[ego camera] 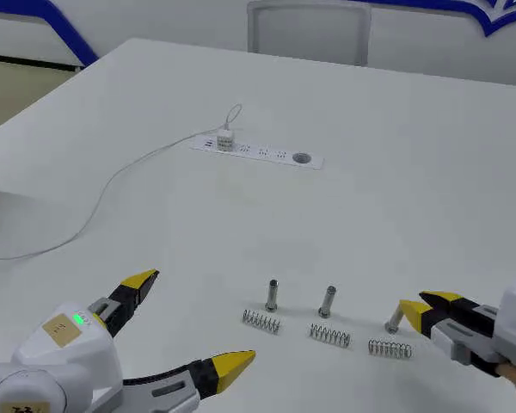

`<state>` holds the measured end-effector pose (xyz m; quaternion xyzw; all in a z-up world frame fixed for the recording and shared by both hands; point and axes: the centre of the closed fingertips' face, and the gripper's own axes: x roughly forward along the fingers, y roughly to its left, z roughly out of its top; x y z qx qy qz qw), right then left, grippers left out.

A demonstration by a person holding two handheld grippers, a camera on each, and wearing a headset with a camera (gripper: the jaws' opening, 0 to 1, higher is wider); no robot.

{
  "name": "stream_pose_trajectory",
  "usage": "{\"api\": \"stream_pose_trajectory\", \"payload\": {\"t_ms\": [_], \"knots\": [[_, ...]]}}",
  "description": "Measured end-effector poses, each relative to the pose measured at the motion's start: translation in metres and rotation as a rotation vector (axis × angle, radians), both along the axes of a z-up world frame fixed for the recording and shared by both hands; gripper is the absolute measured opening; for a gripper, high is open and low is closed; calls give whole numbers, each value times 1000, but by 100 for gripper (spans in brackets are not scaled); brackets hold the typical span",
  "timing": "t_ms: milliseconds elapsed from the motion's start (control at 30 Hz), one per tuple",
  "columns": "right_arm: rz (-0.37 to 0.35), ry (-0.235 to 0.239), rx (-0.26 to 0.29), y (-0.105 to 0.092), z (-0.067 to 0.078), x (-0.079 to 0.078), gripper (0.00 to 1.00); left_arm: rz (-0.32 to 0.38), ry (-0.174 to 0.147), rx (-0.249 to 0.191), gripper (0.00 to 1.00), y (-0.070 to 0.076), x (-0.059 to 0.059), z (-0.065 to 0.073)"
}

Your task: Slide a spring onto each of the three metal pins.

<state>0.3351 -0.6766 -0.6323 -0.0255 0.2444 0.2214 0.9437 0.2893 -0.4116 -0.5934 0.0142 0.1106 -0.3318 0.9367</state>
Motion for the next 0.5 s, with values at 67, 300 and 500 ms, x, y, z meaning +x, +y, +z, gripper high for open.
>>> {"api": "stream_pose_trajectory", "payload": {"t_ms": [67, 300, 500], "knots": [[47, 38, -14, -5, -7, -6, 20, 3, 4, 1, 95, 1, 0, -1], [279, 129, -86, 9, -37, -35, 21, 13, 18, -1, 95, 3, 1, -3], [372, 135, -76, 21, -52, -37, 21, 7, 25, 19, 95, 1, 0, -7]]}}
